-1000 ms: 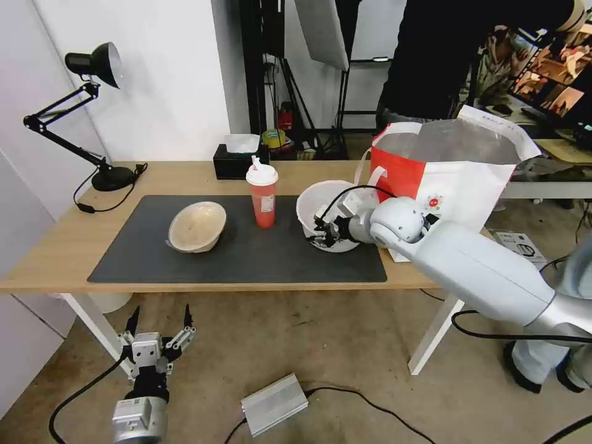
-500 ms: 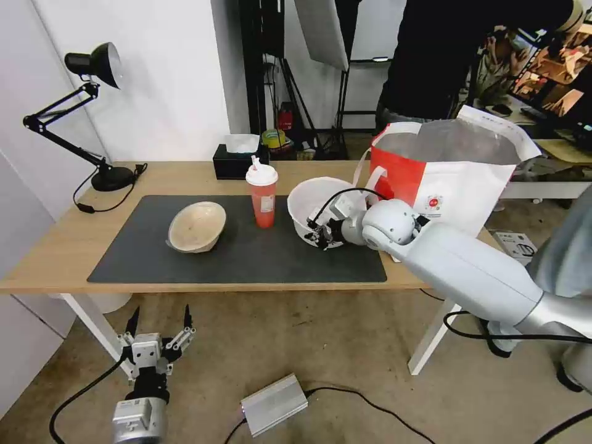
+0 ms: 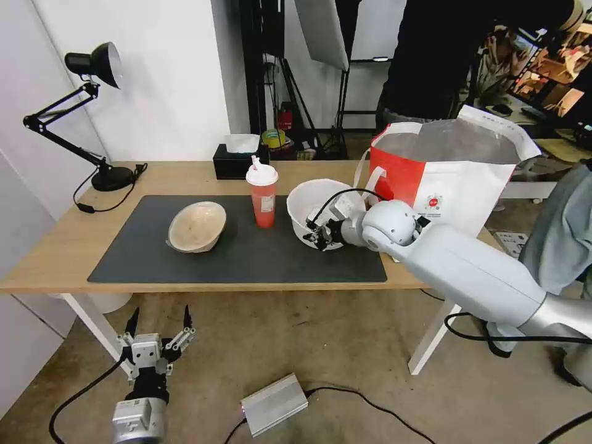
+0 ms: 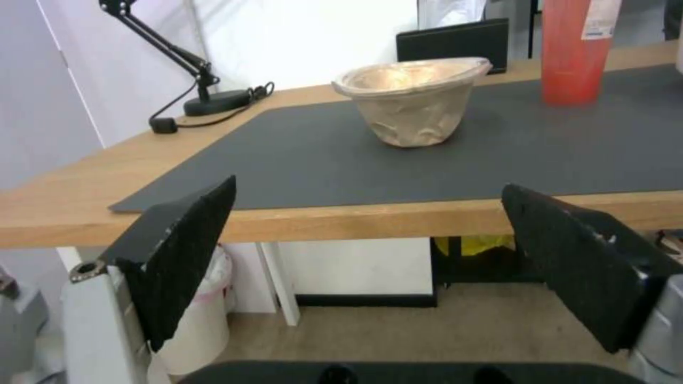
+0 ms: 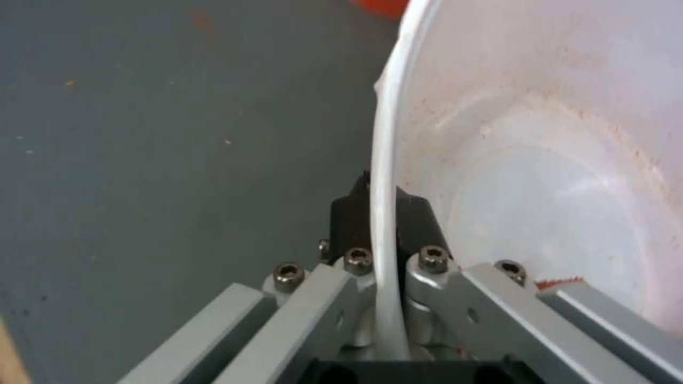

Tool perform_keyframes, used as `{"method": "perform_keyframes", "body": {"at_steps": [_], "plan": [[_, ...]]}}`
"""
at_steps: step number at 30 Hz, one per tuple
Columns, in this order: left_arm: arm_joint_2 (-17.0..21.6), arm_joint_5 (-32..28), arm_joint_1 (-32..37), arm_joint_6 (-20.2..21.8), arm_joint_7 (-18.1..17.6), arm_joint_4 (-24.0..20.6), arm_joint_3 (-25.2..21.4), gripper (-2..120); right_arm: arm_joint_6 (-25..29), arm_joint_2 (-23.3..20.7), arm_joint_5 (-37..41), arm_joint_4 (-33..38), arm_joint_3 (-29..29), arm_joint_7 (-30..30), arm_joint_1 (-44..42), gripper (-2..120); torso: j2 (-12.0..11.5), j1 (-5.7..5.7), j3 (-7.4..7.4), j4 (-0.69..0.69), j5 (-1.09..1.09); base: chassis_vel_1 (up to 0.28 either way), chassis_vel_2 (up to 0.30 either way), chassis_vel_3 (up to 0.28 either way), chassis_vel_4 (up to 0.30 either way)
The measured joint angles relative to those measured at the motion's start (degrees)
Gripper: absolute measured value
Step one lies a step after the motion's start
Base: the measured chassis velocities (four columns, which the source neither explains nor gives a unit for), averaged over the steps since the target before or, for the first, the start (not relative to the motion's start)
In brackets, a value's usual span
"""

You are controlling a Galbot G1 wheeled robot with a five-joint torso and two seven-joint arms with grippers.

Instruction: Pick up the trash from the table and place it into the takeout bag.

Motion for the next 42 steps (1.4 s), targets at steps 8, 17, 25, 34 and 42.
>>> {"method": "perform_keyframes", "body": {"at_steps": [8,17,25,34,42], "plan": [[0.1,0.0,0.1,0.0,0.0,-0.3,0.0,100,0.0,-2.7,1.9,4.7,-0.8,0.6,1.5,0,0.0,0.00,0.00,0.00,-0.01,0.000,0.000,0.000,0.000],[0.1,0.0,0.1,0.0,0.0,-0.4,0.1,100,0.0,-6.7,5.4,11.8,-2.0,2.1,2.9,0,0.0,0.00,0.00,0.00,-0.01,0.000,0.000,0.000,0.000],[0.0,0.1,0.2,0.0,0.0,-0.9,0.2,100,-0.1,-9.9,9.1,19.6,-3.1,3.8,3.0,0,0.0,0.00,0.00,0.00,-0.01,0.000,0.000,0.000,0.000],[-0.1,0.1,0.4,-0.2,0.0,-1.2,0.1,100,-0.1,-12.0,11.9,25.3,-4.9,5.9,3.1,0,0.0,0.00,0.00,0.00,-0.01,0.000,0.000,0.000,0.000],[-0.3,0.2,0.5,-0.4,-0.1,-1.3,0.1,100,-0.1,-13.3,15.3,29.2,-6.2,7.4,4.4,0,0.0,0.00,0.00,0.00,-0.01,0.000,0.000,0.000,0.000]]}}
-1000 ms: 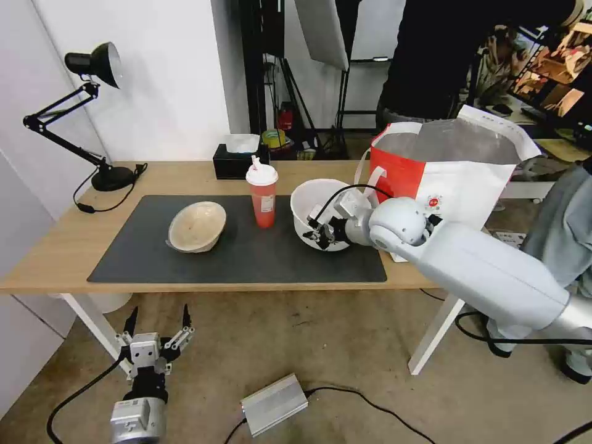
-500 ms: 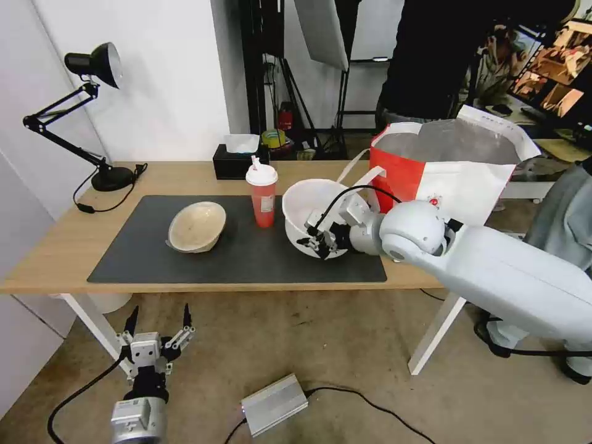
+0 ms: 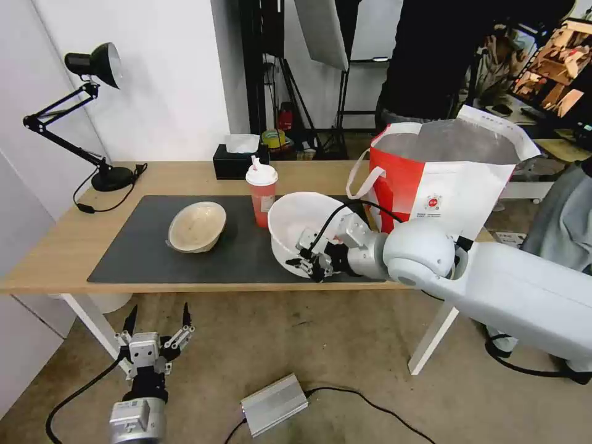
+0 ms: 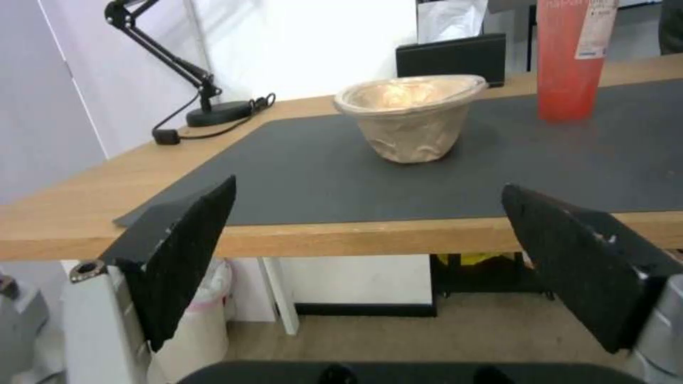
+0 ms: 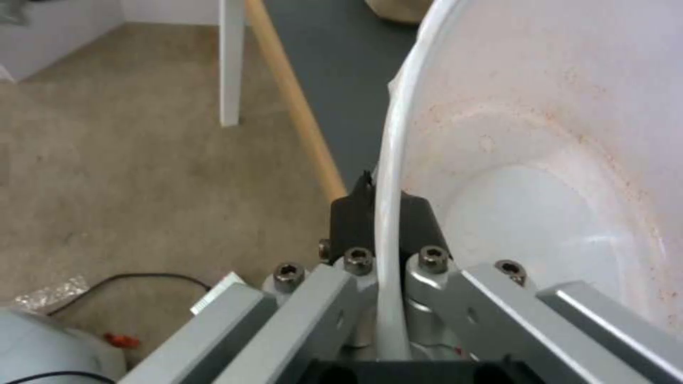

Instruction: Pick up the trash from the table and place it into the takeout bag.

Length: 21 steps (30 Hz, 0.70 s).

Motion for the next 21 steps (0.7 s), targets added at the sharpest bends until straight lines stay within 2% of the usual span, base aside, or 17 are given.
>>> {"method": "perform_keyframes", "body": {"at_steps": [9,21], "plan": [[0.0,0.0,0.2,-0.1,0.0,-0.2,-0.1,100,0.0,-2.5,3.4,5.6,-1.5,1.0,5.5,0,0.0,0.00,0.00,0.00,0.00,0.000,0.000,0.000,0.000],[0.2,0.0,0.1,-0.4,-0.1,-0.3,-0.2,100,0.0,-4.4,6.5,2.9,-2.6,-2.3,17.7,0,0.0,0.00,0.00,0.00,0.00,0.000,0.000,0.000,0.000]]}}
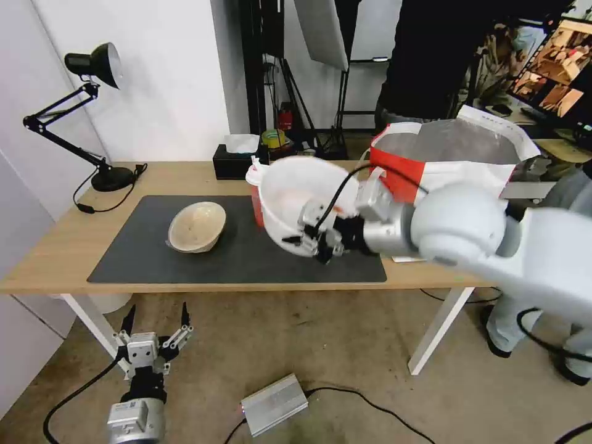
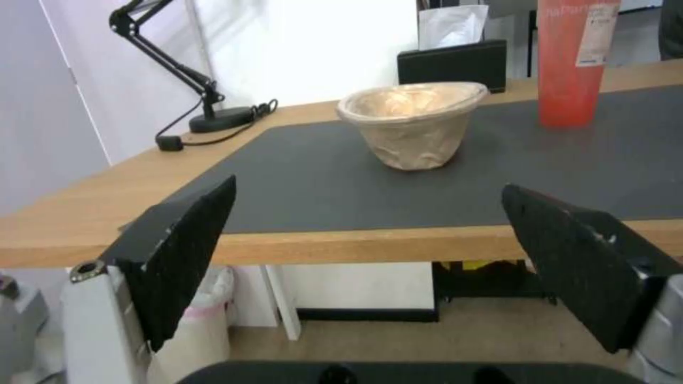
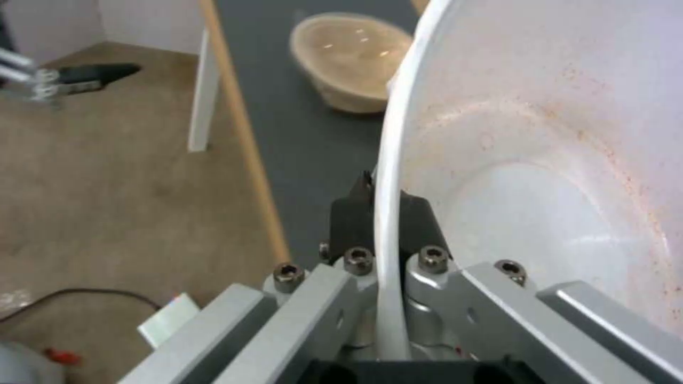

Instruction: Pick up the trash from the table and place it into the takeout bag.

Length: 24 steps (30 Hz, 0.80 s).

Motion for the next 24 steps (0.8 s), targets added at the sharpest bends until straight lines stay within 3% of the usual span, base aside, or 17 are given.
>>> {"method": "perform_keyframes", "body": {"at_steps": [24], "plan": [[0.8,-0.3,-0.1,-1.0,0.0,0.3,-0.7,100,0.0,3.0,-5.1,-21.1,1.5,-9.9,9.1,0,0.0,0.00,0.00,0.00,0.01,0.000,0.000,0.000,0.000]]}}
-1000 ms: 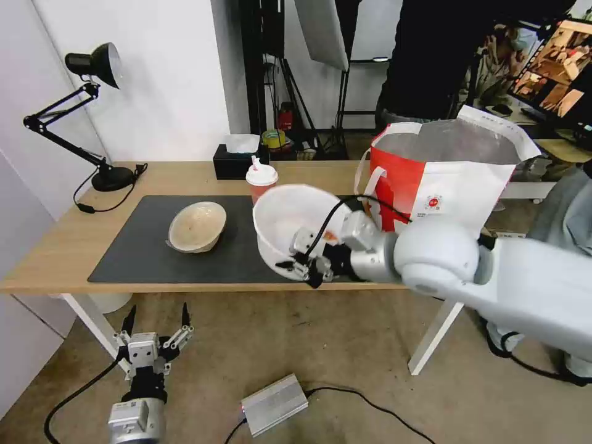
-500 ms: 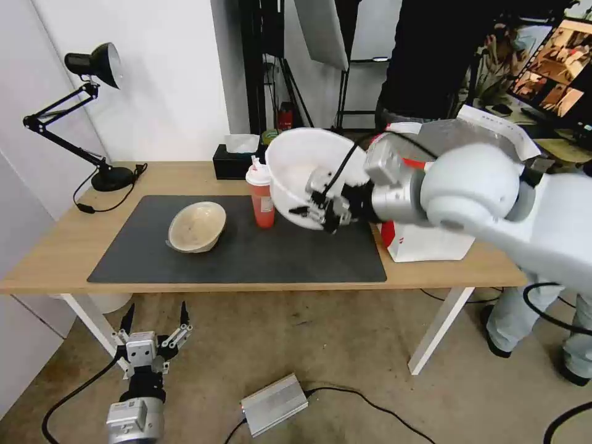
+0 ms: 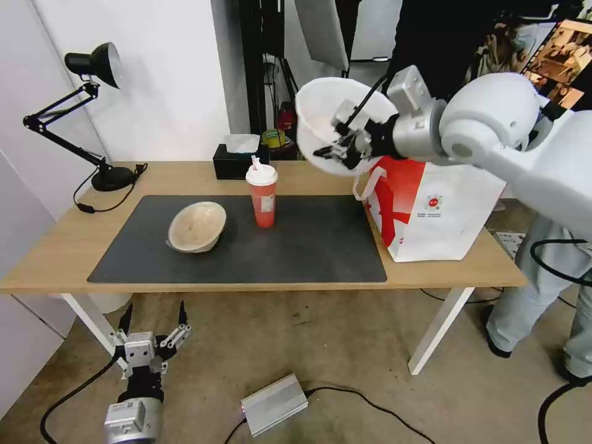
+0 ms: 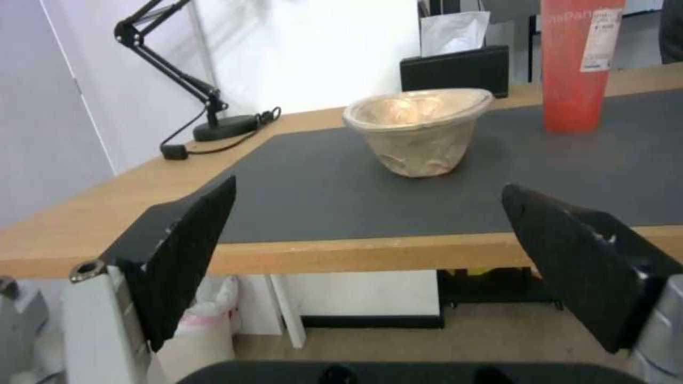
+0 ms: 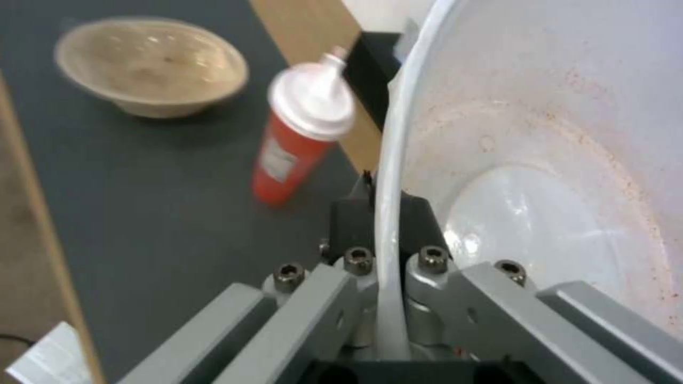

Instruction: Pick up the trash from the table and place it into the takeout bag.

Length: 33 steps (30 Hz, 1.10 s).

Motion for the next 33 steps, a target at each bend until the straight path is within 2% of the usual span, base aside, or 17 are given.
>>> {"method": "perform_keyframes", "body": {"at_steps": [15,33], "plan": [[0.2,-0.1,-0.1,0.0,0.0,0.0,0.0,100,0.1,-1.0,-5.0,-9.8,1.1,-2.7,-0.4,0,0.0,0.00,0.00,0.00,0.00,0.000,0.000,0.000,0.000],[0.5,-0.1,0.0,0.0,0.0,0.0,0.1,100,0.3,-3.3,-8.5,-14.3,3.7,-4.9,-2.8,0,0.0,0.00,-0.01,0.00,0.00,0.000,0.000,0.000,0.000]]}}
